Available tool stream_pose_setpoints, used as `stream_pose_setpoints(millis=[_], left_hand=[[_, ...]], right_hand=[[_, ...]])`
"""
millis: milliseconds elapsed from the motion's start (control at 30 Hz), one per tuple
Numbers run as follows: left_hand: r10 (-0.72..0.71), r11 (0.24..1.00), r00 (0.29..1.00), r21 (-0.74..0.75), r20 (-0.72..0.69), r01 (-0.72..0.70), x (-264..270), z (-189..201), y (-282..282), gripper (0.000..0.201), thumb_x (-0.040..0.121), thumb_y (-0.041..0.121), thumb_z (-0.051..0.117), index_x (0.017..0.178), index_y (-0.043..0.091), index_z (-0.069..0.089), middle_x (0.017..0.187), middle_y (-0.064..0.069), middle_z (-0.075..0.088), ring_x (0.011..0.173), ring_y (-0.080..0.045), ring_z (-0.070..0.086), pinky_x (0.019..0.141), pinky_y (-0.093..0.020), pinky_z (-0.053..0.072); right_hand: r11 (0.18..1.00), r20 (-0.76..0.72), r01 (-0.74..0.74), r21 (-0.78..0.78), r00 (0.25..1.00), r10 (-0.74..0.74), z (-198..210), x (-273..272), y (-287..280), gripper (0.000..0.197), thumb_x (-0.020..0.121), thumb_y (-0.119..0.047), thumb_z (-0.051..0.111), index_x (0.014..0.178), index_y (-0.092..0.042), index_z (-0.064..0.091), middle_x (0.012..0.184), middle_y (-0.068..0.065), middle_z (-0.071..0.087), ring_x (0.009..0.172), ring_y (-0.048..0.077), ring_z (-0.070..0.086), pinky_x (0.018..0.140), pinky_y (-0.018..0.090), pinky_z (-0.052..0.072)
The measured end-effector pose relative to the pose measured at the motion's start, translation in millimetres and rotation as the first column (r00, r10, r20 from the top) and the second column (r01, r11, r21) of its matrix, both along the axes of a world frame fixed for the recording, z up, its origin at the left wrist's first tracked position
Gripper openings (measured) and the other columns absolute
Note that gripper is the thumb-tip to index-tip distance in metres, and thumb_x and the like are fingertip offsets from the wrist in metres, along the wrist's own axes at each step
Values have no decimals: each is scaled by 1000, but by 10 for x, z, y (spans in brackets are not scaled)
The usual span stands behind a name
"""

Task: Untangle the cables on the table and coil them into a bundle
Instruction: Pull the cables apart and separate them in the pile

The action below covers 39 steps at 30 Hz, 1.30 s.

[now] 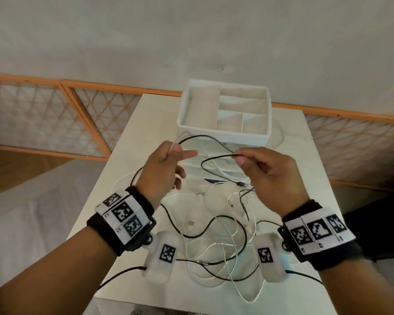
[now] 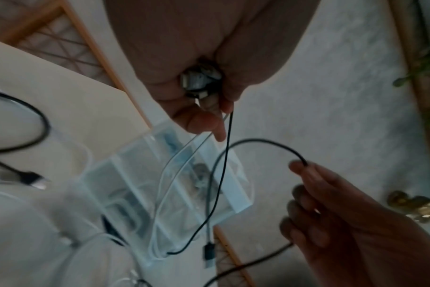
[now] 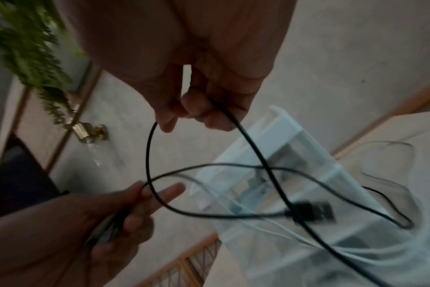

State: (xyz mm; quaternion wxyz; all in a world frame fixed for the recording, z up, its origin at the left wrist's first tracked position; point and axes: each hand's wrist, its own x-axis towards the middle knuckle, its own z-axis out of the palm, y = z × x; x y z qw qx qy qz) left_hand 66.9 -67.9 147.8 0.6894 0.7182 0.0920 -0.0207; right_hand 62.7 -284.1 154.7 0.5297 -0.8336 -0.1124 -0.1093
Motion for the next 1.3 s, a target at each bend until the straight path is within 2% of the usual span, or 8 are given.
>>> stream_pose_setpoints(millis=[200,433,533,600,667,833,1033,1300], left_hand=[[-242,966,970,-89,16,242,67,93,-255,27,106,28,38,86,13,49,61,-6,54,51,-13,36,44,-25,28],[-389,918,918,58,-70,393,8,-203,114,33,105,35,39,86,12,53,53,6,40,56,-22,42,52,-33,37],[-445,892,882,5,-155,451,28,-182,291,32,104,40,40,88,15,52,59,3,38,53,-18,43,53,-33,42],[-449,886,871,30,-196,464,54,-160,415,31,104,39,40,88,15,52,63,1,36,49,-14,35,44,-22,29],[-417,894,888,89,-193,439,90,-150,521,32,103,38,42,85,13,51,64,0,34,47,-12,26,46,-21,17],[-166,972,971,139,-174,191,253,-241,657,36,103,28,48,73,9,51,67,-6,45,50,-14,35,36,-20,27],[-342,893,892,193,-297,406,216,-330,594,36,103,32,46,76,9,47,55,-7,49,45,-17,38,44,-24,34],[-349,860,926,343,-143,377,263,-253,489,39,104,32,42,75,7,40,58,-12,44,35,-9,33,36,-14,28]], right_hand=[[995,136,102,11,985,-102,308,109,152,12,91,-16,70,96,-24,77,85,3,72,79,20,66,76,31,54],[915,109,385,120,911,-397,473,336,-113,11,85,-23,75,79,-31,72,73,14,65,61,9,50,58,18,44],[901,112,433,34,894,-434,399,398,-233,3,86,-22,75,85,-23,72,76,7,64,63,10,51,56,11,42],[868,120,491,-76,868,-481,323,419,-342,1,87,-23,73,87,-24,73,86,4,69,69,10,56,59,7,41],[792,95,568,-224,821,-562,224,442,-496,4,88,-28,71,87,-26,74,91,4,68,80,17,60,64,19,42],[686,-202,514,-515,705,-680,36,455,-716,53,93,-59,52,87,-12,75,83,10,70,70,23,56,64,31,39],[802,-268,593,-72,763,-588,166,646,-609,27,98,-39,49,87,-24,68,93,1,75,55,19,62,71,43,55],[825,55,555,107,825,-563,511,928,-563,30,90,-62,51,102,-37,63,112,3,68,59,14,66,71,42,60]])
